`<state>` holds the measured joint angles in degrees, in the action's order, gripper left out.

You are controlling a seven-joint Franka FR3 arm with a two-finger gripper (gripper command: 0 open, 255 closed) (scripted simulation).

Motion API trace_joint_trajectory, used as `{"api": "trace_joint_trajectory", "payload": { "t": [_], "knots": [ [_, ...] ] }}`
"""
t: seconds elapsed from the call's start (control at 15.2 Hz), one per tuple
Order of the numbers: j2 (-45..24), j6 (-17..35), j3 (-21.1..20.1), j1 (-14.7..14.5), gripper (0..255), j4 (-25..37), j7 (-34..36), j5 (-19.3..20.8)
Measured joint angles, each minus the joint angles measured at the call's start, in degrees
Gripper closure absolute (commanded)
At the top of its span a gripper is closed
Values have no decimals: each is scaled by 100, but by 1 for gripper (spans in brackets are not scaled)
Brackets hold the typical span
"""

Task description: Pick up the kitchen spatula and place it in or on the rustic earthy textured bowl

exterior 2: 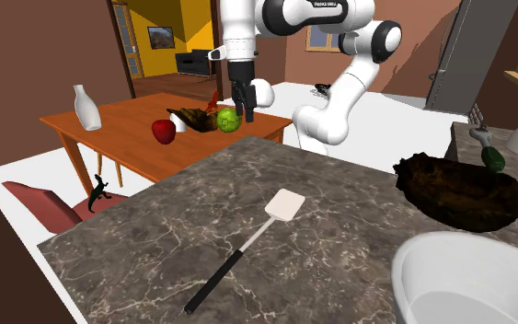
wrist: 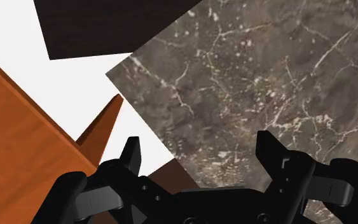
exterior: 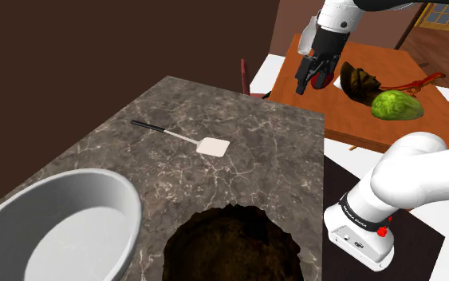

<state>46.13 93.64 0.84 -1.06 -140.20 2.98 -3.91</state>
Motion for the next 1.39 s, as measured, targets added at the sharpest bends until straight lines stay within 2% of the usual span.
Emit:
{"api": "trace_joint_trajectory", "payload": {
  "t": [0.26,0.73,1.06,1.39],
  "knots": [
    [-299,175,-194,-154,0,164,52,-111],
    [-1334,760,-796,-571,0,751,188,-340],
    [-1996,1065,-1257,-838,0,1212,346,-393],
    [-2847,1318,-1690,-1033,0,1894,497,-275]
  ]
}}
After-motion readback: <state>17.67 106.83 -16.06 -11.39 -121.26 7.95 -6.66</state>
